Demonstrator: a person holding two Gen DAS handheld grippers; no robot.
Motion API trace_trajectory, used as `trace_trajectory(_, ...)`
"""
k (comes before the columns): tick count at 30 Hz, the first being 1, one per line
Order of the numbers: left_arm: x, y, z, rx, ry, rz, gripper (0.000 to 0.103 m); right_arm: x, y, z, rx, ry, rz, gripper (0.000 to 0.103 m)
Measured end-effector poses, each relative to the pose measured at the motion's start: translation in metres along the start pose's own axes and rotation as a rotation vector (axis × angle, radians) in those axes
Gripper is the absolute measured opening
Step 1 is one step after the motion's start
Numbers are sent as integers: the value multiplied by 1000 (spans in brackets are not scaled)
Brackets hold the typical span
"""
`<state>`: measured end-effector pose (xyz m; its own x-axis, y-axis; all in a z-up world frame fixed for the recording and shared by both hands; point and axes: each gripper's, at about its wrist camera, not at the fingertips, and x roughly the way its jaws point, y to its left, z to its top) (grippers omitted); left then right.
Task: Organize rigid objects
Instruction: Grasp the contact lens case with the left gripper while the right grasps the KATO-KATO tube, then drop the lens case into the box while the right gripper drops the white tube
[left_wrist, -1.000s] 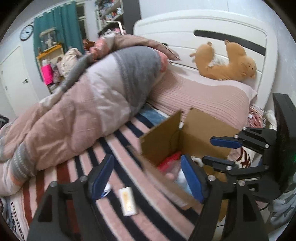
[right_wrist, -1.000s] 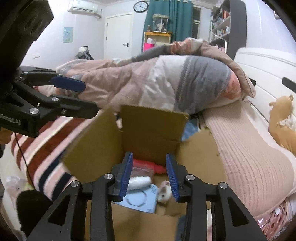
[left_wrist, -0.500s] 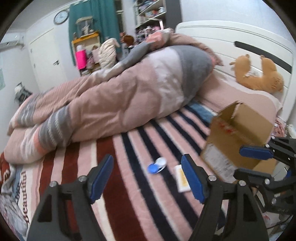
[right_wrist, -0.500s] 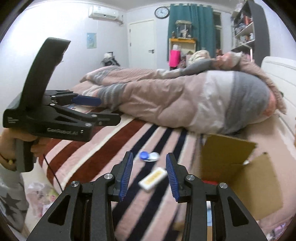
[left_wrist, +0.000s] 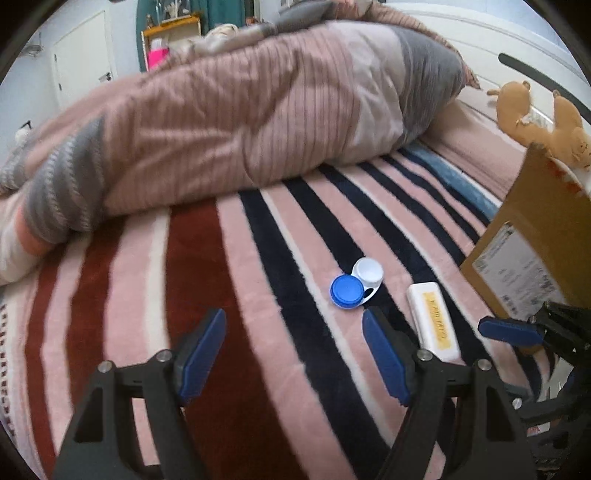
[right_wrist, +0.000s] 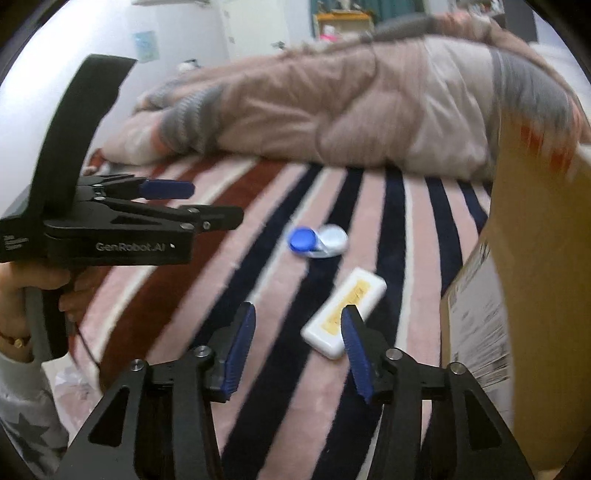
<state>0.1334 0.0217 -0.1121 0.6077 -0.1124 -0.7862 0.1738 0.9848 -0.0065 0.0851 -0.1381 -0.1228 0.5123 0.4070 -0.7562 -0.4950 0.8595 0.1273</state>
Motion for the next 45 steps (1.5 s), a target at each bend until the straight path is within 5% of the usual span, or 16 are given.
trace_trajectory(10,69,-25,3,25,37,-108,70,53,-23,2,18,54,-72,50)
trace_trajectory(14,73,-36,5,45,20,-147,39,56,-24,3,6,42,-70,44)
trace_trajectory(17,69,-41,3,60,32,-169,27,49,-22,-1,-29,36,-65,34)
trace_trajectory(26,41,-41,-26,25,101,-189,27,32,-22,-13,-47,52,-59,33)
trace_trajectory(30,42,-45,-29,39,68,-128,51,34,-21,-14,-44,52,-81,34)
trace_trajectory(35,57,-50,-20,42,48,-108,48,47,-21,-10,-32,62,-87,34)
trace_trajectory(38,60,-50,-16,47,39,-99,30,51,-19,-9,-46,55,-97,32)
trace_trajectory(45,34,-48,-18,27,11,-106,30,34,-13,-8,-61,30,-87,31)
